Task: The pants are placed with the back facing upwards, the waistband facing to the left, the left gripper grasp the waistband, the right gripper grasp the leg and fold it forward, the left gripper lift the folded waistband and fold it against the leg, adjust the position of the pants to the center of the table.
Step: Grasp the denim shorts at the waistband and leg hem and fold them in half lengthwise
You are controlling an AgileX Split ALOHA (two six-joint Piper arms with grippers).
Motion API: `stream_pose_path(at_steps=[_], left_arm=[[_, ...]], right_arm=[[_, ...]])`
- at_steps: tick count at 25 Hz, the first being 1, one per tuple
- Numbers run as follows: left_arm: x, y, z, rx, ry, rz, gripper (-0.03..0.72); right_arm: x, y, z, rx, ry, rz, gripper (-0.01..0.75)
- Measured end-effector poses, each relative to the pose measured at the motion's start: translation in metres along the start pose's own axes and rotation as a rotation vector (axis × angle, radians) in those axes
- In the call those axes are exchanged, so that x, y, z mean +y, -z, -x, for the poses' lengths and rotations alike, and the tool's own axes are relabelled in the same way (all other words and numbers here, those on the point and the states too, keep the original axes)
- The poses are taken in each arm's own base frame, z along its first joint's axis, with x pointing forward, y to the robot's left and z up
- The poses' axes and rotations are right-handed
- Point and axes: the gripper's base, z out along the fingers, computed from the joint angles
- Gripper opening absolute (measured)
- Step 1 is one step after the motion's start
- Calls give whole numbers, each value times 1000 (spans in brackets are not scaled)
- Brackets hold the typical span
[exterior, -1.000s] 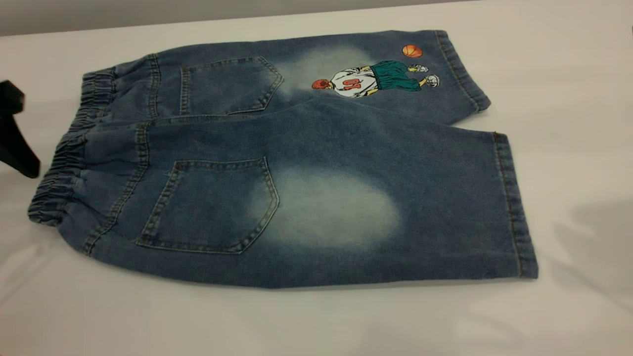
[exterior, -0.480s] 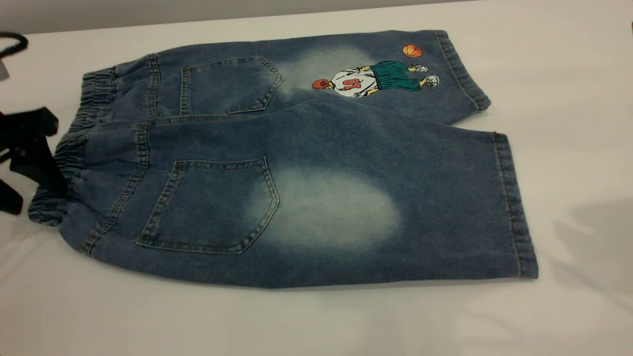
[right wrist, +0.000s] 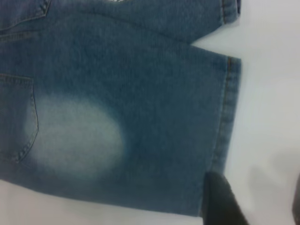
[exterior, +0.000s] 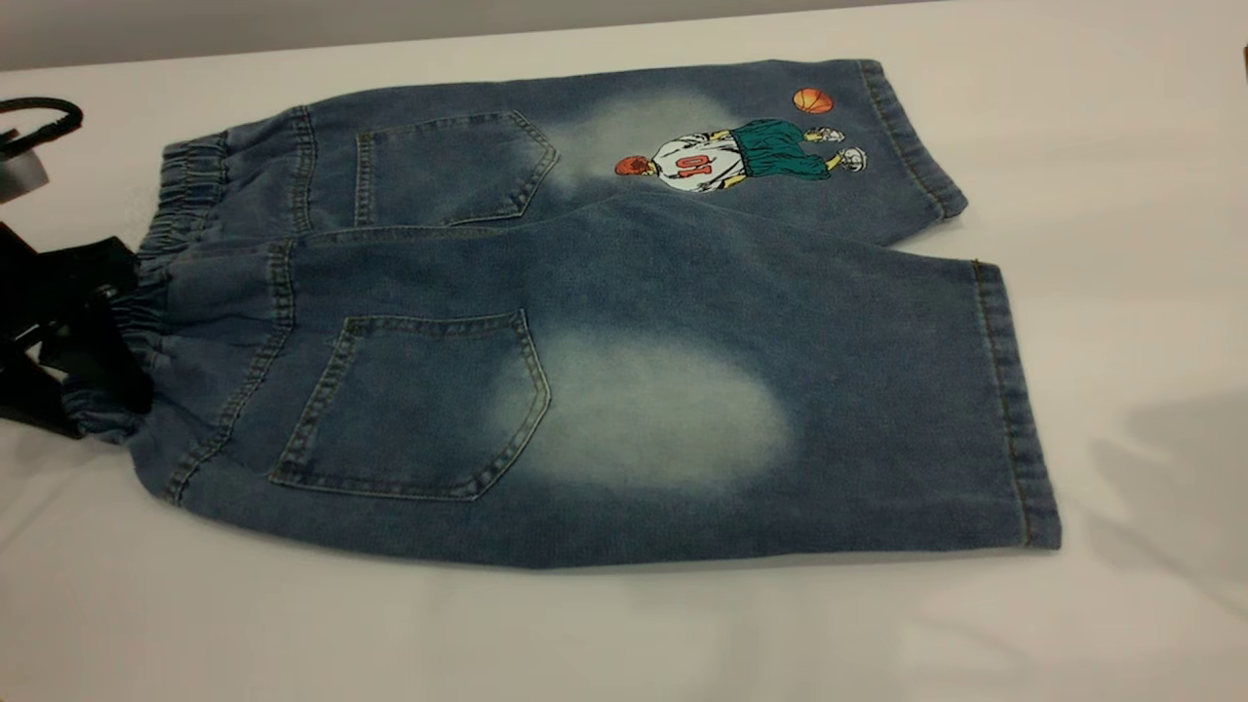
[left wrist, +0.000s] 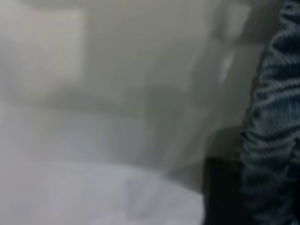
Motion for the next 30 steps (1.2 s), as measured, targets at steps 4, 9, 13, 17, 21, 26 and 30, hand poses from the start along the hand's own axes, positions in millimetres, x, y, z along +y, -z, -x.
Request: stream_pose_path(at_steps=[4,9,13,17,21,26,30], left_arm=[[-3,0,0,-5,4,-27,137],[-14,2,-1,0,-41,-68,121],[-35,-2,-6,7,-92,-84,121],[-56,-6,-13,26,-171,-92,121],[-65,-3,-17,48,-195,-112,121],[-71,14,-15,6,-222,-130,121],[-75,28,-13,-29,-239,-143,121]], right_arm=[[-3,-14,-13,87,-65,16,279],[-13,-41,-39,218,-137,16,279],[-17,-60,-48,279,-172,26,279],[-25,-79,-48,273,-182,4,279],[-32,-97,-53,292,-174,-19,279],[-41,-121,-66,359,-162,-28,282],[-46,-134,-75,385,-164,-30,322]])
